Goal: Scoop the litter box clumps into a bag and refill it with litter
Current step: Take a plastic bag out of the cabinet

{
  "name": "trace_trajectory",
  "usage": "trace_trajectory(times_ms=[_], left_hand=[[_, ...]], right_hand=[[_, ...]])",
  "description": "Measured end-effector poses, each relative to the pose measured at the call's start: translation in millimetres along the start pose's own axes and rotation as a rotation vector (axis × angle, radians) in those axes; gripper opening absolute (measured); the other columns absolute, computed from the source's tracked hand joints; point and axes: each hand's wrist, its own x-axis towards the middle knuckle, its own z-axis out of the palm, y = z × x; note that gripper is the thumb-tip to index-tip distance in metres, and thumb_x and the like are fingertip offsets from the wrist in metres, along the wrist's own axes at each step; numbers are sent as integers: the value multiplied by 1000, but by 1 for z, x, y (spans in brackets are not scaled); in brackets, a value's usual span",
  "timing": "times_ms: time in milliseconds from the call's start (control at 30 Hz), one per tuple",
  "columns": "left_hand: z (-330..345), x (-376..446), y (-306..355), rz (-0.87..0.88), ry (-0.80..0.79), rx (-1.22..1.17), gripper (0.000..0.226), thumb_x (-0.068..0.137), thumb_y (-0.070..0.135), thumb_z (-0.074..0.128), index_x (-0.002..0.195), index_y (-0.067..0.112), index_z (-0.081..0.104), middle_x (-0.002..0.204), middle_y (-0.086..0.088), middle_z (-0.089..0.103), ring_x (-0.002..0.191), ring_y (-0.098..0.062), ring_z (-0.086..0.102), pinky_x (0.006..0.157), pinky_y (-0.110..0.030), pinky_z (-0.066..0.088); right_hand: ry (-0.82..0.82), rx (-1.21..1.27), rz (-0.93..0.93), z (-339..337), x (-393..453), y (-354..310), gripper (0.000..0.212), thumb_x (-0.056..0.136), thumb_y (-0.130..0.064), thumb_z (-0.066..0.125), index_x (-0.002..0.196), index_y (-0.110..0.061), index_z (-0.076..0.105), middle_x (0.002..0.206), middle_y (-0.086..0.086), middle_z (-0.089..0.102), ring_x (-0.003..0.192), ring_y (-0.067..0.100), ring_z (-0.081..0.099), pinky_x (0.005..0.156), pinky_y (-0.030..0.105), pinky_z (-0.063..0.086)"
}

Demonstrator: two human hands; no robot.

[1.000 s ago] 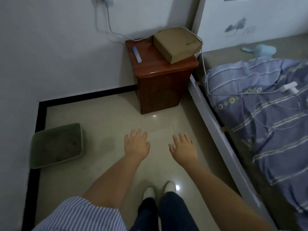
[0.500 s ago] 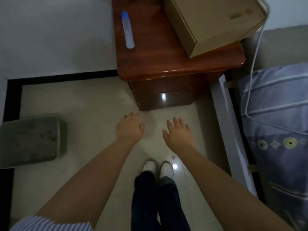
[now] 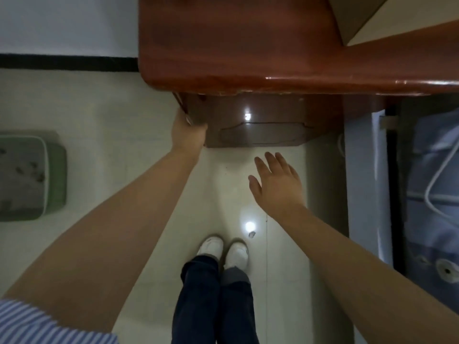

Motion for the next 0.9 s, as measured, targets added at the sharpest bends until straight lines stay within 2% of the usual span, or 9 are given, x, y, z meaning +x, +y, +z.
trace_trajectory(times_ms=[133, 267, 333, 400, 467, 533, 600, 733, 900], left_hand=[[-4, -2, -5, 126, 34, 63, 41, 83, -8, 49, 116, 15, 49, 106, 3, 47, 101, -8, 42, 79, -15, 34], [-27, 3, -19, 81, -61, 212, 48, 80, -16, 43, 124, -1, 50, 125, -15, 55, 119, -26, 50, 94, -29, 41], [-36, -6, -33, 115, -126, 341, 52, 79, -20, 41, 128, -3, 49, 132, -17, 51, 124, -28, 48, 91, -9, 34], [-47, -24, -51, 166, -188, 382, 52, 78, -23, 39, 126, -5, 50, 129, -18, 53, 118, -25, 51, 79, 9, 28], [-54, -46, -67, 146, -270, 366, 54, 76, -25, 38, 124, -5, 52, 120, -10, 55, 109, -16, 49, 74, 14, 24], [-58, -63, -80, 102, -377, 359, 56, 77, -26, 36, 127, -2, 49, 114, 0, 49, 108, -9, 44, 78, 14, 24], [-62, -69, -86, 74, -450, 361, 58, 79, -25, 34, 129, 1, 47, 115, 3, 46, 111, -6, 42, 83, 10, 27], [-69, -65, -84, 120, -574, 500, 53, 84, -21, 37, 130, 3, 49, 128, -3, 49, 122, -13, 43, 93, -2, 22], [-63, -63, -72, 315, -566, 780, 47, 90, -11, 39, 136, 0, 40, 143, -16, 41, 132, -26, 39, 97, -5, 16]], right_hand=[[13, -9, 16, -6, 3, 8, 53, 99, -40, 22, 148, -20, 14, 157, 2, 10, 146, 21, 4, 118, 35, 10], [102, 79, 46, -15, 12, 7, 50, 98, -37, 30, 142, -13, 32, 147, 8, 35, 138, 25, 27, 109, 36, 30], [123, 179, 72, -17, 20, -1, 50, 98, -38, 34, 137, -8, 39, 139, 12, 44, 130, 27, 38, 101, 36, 38], [124, 471, 206, -18, 31, -16, 55, 95, -43, 39, 133, -4, 41, 133, 15, 50, 123, 29, 46, 96, 33, 41], [123, 958, 458, -17, 40, -34, 63, 90, -44, 50, 135, -3, 34, 131, 13, 51, 118, 28, 50, 97, 33, 43], [172, 1214, 621, -9, 39, -46, 62, 89, -29, 56, 137, -3, 25, 118, 10, 51, 105, 25, 53, 94, 33, 47], [264, 1186, 645, 0, 34, -52, 55, 89, -13, 55, 134, 1, 27, 104, 10, 49, 92, 21, 52, 89, 32, 50], [375, 1210, 667, 12, 22, -51, 43, 85, -6, 59, 120, -1, 34, 116, 17, 55, 102, 27, 58, 85, 30, 51], [360, 1179, 642, 36, -16, -27, 33, 85, -8, 60, 95, -13, 28, 89, 0, 46, 71, 9, 49, 52, 10, 40]])
